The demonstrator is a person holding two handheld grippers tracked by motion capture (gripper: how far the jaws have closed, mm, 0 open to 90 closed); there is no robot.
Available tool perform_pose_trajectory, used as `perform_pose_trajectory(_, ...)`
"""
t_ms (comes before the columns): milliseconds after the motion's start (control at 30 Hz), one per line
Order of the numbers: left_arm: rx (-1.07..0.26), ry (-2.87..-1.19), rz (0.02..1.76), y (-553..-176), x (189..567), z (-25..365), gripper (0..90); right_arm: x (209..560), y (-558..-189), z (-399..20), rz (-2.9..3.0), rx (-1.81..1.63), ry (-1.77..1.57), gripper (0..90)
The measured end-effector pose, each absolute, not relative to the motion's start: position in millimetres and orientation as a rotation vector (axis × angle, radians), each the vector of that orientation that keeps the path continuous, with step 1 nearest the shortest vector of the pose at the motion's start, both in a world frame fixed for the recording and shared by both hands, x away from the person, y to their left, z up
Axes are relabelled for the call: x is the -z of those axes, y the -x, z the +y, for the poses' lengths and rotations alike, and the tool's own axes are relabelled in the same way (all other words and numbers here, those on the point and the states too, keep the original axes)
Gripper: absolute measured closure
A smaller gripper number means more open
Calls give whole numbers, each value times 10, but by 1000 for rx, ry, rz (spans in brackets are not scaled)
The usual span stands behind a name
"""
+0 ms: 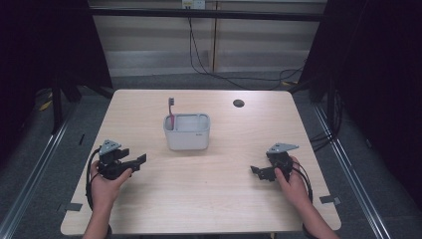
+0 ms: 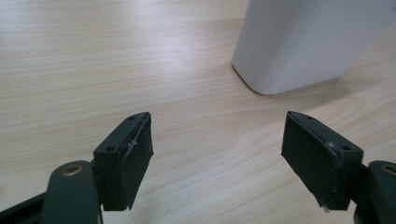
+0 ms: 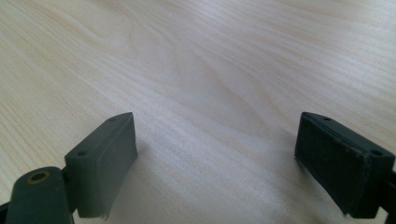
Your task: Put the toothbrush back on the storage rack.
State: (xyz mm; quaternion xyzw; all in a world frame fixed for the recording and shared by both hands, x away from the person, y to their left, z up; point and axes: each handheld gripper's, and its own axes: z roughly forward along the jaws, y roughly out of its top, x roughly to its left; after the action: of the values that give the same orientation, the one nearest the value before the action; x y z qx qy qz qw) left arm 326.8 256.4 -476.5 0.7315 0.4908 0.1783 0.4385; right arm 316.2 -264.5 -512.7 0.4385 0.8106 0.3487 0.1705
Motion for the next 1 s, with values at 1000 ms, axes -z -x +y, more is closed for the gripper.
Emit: perform_pose_trajectory(1000,-435,-1966,1210,-3227,4979,2591,240,5127,-3162,-2646,2303,-990,-1245,123)
